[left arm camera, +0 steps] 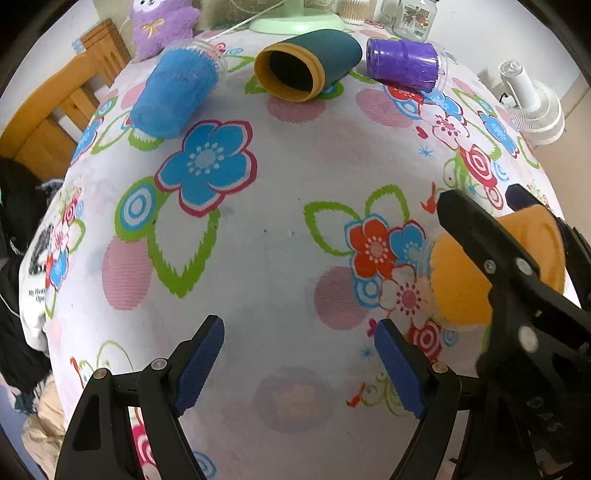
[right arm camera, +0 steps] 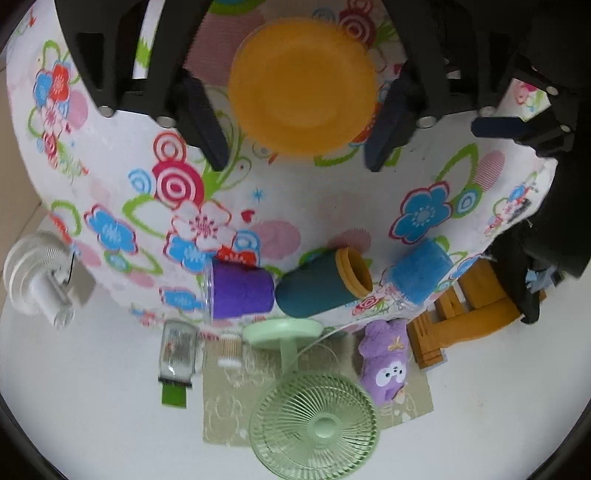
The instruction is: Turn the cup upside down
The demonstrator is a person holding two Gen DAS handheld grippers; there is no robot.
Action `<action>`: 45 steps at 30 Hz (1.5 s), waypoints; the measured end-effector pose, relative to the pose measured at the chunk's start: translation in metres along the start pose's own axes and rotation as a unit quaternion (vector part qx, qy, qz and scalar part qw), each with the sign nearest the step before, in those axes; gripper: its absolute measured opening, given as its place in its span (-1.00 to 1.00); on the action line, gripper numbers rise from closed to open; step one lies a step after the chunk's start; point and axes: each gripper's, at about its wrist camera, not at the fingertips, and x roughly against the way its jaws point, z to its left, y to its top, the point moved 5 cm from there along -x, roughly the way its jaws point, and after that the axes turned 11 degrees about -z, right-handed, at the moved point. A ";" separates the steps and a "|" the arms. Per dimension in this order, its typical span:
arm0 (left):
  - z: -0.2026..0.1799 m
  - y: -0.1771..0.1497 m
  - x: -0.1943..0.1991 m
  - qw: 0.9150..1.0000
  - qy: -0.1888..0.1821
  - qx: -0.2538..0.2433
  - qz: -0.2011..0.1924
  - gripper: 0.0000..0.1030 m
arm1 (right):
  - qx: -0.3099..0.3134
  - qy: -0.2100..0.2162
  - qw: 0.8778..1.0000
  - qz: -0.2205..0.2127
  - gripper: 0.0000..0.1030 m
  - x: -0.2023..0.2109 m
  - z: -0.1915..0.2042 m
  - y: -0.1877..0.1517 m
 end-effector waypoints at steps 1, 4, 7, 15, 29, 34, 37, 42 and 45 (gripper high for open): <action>0.000 -0.001 0.001 1.000 0.005 0.002 0.004 0.65 | -0.003 0.004 1.000 0.010 0.64 0.001 -0.001 0.000; 0.000 -0.005 0.005 1.000 0.012 0.010 0.013 0.65 | -0.002 0.014 0.999 0.035 0.64 0.004 -0.002 -0.002; -0.001 -0.009 0.016 1.000 0.012 0.021 0.017 0.65 | 0.002 0.017 0.998 0.054 0.64 0.011 -0.004 -0.001; -0.018 0.012 0.067 1.000 0.014 0.027 -0.006 0.66 | 0.013 0.004 0.997 0.071 0.64 0.045 -0.020 0.037; -0.027 0.059 0.139 0.998 0.026 0.024 -0.058 0.67 | -0.002 -0.019 0.997 0.071 0.64 0.102 -0.026 0.102; -0.021 0.066 0.152 0.996 0.030 0.039 -0.072 0.68 | -0.006 -0.033 0.997 0.075 0.64 0.111 -0.028 0.114; -0.020 0.066 0.159 0.995 0.028 0.051 -0.076 0.68 | -0.003 -0.043 0.994 0.095 0.64 0.114 -0.029 0.116; -0.023 0.065 0.171 0.994 0.034 0.053 -0.094 0.77 | 0.003 -0.060 0.993 0.106 0.64 0.123 -0.031 0.116; -0.022 0.061 0.178 0.991 0.035 0.074 -0.101 0.77 | -0.009 -0.068 0.992 0.110 0.64 0.128 -0.034 0.115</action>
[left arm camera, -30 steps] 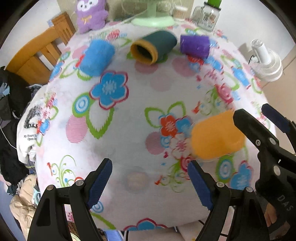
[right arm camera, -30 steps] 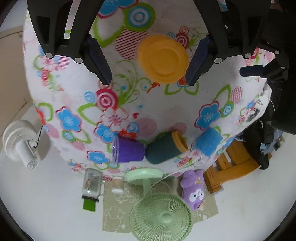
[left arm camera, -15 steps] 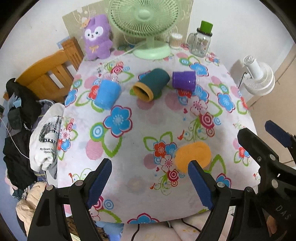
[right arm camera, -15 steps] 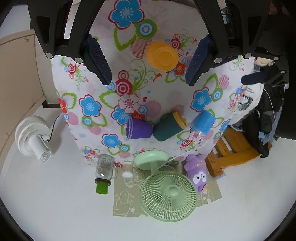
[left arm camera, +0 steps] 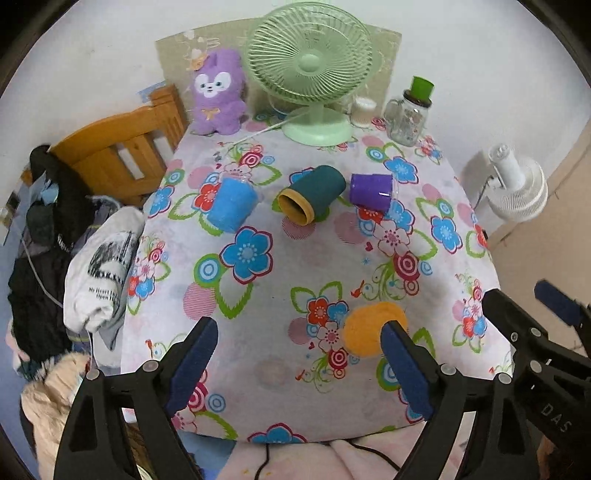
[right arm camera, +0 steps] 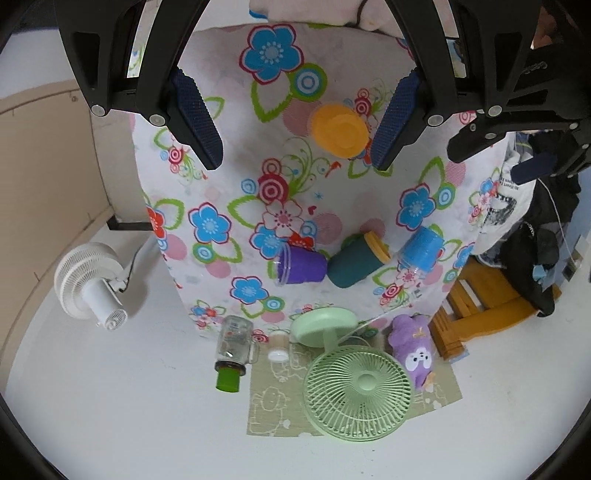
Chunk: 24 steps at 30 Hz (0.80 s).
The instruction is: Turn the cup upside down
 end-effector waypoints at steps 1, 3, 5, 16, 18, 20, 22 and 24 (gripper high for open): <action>0.001 -0.001 0.004 1.000 -0.001 0.008 -0.004 0.77 | -0.006 -0.002 1.000 0.003 0.64 0.001 -0.002 0.000; 0.000 -0.002 0.009 1.000 -0.007 0.008 -0.009 0.77 | -0.016 -0.006 1.000 0.008 0.64 0.005 -0.004 -0.001; -0.001 -0.001 0.013 1.000 -0.009 0.006 -0.013 0.78 | -0.015 -0.009 1.000 0.006 0.64 0.011 -0.005 0.000; 0.002 0.005 0.033 0.999 -0.003 0.010 -0.047 0.79 | 0.002 -0.023 0.999 -0.022 0.64 0.031 0.001 0.006; 0.003 0.006 0.033 0.999 -0.006 0.011 -0.049 0.81 | -0.001 -0.023 1.000 -0.021 0.64 0.032 0.000 0.005; 0.003 0.006 0.033 0.999 -0.007 0.012 -0.049 0.82 | -0.003 -0.023 1.000 -0.019 0.64 0.032 0.000 0.005; 0.003 0.006 0.034 0.999 -0.006 0.011 -0.050 0.83 | -0.003 -0.025 1.000 -0.018 0.64 0.032 0.000 0.004; 0.003 0.006 0.034 0.999 -0.004 0.009 -0.050 0.85 | -0.004 -0.026 0.999 -0.018 0.64 0.032 0.000 0.004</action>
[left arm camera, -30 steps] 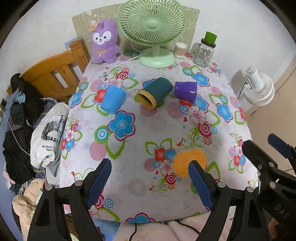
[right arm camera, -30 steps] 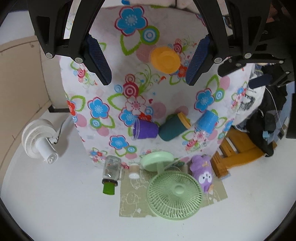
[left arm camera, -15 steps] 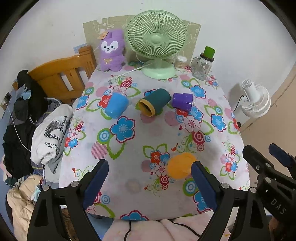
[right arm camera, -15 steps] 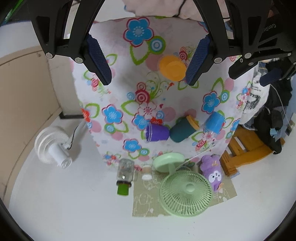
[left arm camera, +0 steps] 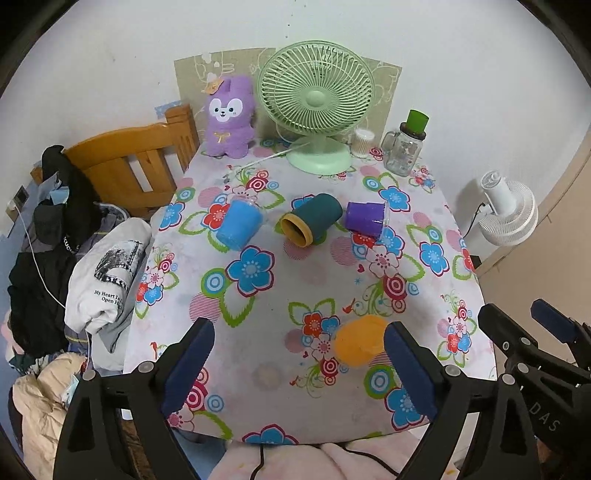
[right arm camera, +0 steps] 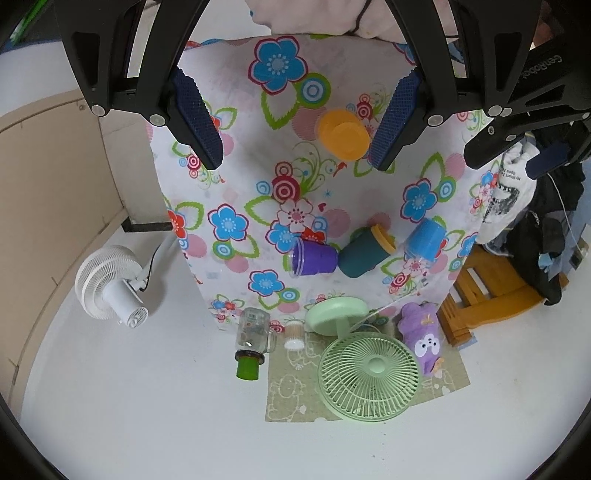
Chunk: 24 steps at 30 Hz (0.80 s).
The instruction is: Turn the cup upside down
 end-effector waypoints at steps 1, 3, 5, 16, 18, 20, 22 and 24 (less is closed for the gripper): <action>-0.001 0.001 0.000 1.000 0.000 -0.001 -0.001 0.87 | -0.001 -0.001 1.000 0.001 0.64 0.000 0.000 0.000; -0.002 0.002 0.002 1.000 0.001 -0.001 -0.006 0.91 | -0.005 -0.005 1.000 0.006 0.64 -0.001 -0.001 -0.002; -0.002 0.003 0.004 1.000 0.001 0.000 -0.010 0.96 | -0.008 -0.006 1.000 0.008 0.64 -0.001 -0.002 -0.003; 0.002 0.002 0.005 1.000 0.005 0.003 -0.007 0.99 | -0.007 -0.007 1.000 0.008 0.64 0.001 -0.001 -0.003; 0.002 0.001 0.004 1.000 0.006 0.005 -0.005 0.99 | -0.008 -0.008 1.000 0.007 0.64 0.001 -0.001 -0.003; 0.002 0.001 0.004 1.000 0.007 0.005 -0.005 0.99 | -0.008 -0.008 1.000 0.007 0.64 0.001 -0.001 -0.003; 0.002 0.001 0.004 1.000 0.007 0.006 -0.005 0.99 | -0.008 -0.008 1.000 0.008 0.64 0.001 -0.001 -0.004; 0.003 0.000 0.004 1.000 0.005 0.006 -0.004 0.99 | -0.008 -0.008 1.000 0.008 0.64 0.001 -0.001 -0.004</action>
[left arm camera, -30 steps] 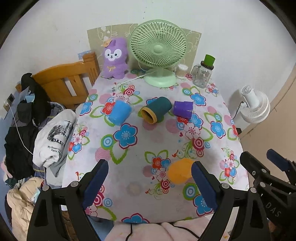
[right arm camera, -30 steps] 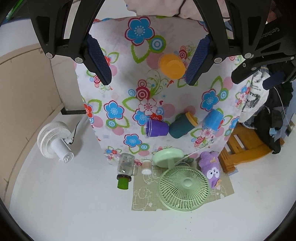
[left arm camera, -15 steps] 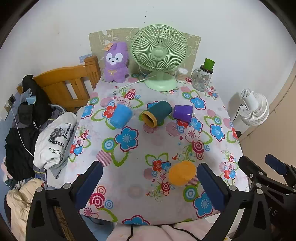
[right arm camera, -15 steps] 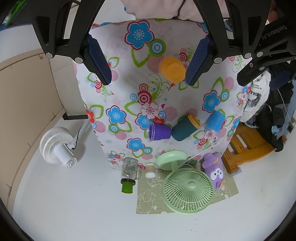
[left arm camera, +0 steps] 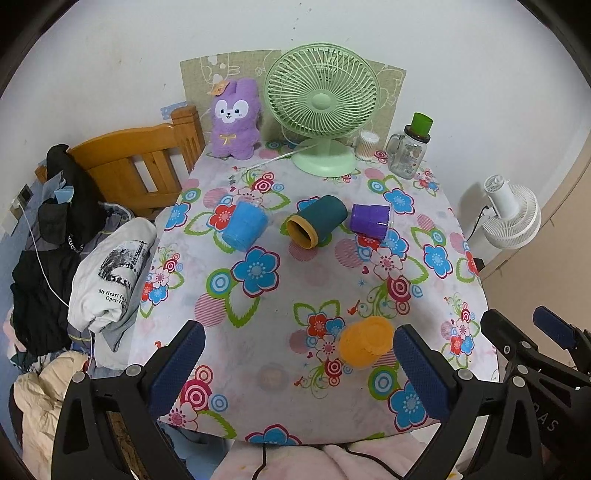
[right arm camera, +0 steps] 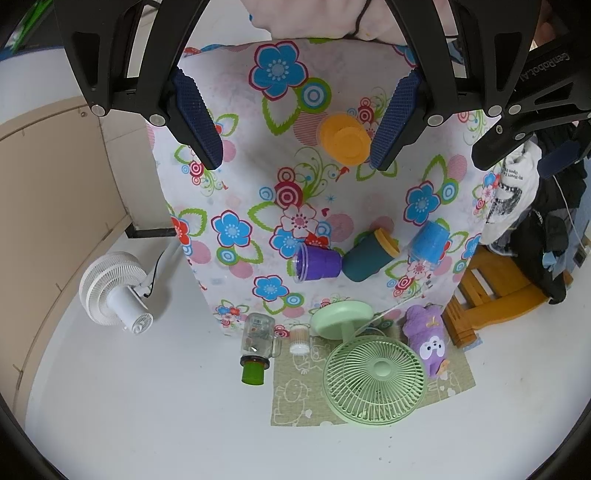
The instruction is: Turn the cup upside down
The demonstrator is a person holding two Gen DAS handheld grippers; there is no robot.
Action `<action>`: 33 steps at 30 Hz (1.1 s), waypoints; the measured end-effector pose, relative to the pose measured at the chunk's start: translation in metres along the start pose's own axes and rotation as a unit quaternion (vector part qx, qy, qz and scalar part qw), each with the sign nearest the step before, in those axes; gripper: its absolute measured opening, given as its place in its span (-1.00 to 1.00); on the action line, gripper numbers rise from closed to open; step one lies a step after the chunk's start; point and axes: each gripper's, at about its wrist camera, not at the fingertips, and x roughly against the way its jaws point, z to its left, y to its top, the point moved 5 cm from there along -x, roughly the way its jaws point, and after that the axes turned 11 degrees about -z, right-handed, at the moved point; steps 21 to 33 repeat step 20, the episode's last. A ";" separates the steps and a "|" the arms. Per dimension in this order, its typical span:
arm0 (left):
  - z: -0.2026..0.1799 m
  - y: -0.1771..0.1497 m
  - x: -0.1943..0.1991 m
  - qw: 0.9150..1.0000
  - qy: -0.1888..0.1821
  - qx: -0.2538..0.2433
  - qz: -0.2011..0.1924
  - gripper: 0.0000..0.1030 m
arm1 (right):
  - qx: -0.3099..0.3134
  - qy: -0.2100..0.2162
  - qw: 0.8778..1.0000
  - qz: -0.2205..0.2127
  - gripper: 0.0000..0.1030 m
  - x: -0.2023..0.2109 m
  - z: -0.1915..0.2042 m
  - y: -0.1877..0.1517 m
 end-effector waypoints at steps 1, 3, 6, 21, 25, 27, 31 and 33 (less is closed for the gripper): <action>0.000 0.000 0.000 1.000 0.000 0.000 0.000 0.99 | 0.000 0.000 1.000 0.000 0.64 0.000 0.000 0.000; 0.001 -0.001 0.000 1.000 0.000 0.002 0.001 0.99 | 0.001 0.000 1.000 0.000 0.64 0.000 0.000 0.000; 0.001 -0.002 -0.001 1.000 0.000 0.001 0.001 0.99 | 0.001 0.000 1.000 -0.001 0.64 0.000 0.000 0.000; -0.001 -0.005 -0.002 1.000 0.002 0.001 0.003 0.99 | -0.006 0.002 1.000 0.004 0.64 -0.001 -0.002 -0.003; -0.001 -0.005 -0.002 1.000 0.002 0.001 0.003 0.99 | -0.006 0.002 1.000 0.004 0.64 -0.001 -0.002 -0.003; -0.001 -0.005 -0.002 1.000 0.002 0.001 0.003 0.99 | -0.006 0.002 1.000 0.004 0.64 -0.001 -0.002 -0.003; -0.001 -0.005 -0.002 1.000 0.002 0.001 0.003 0.99 | -0.006 0.002 1.000 0.004 0.64 -0.001 -0.002 -0.003; -0.001 -0.005 -0.002 1.000 0.002 0.001 0.003 0.99 | -0.006 0.002 1.000 0.004 0.64 -0.001 -0.002 -0.003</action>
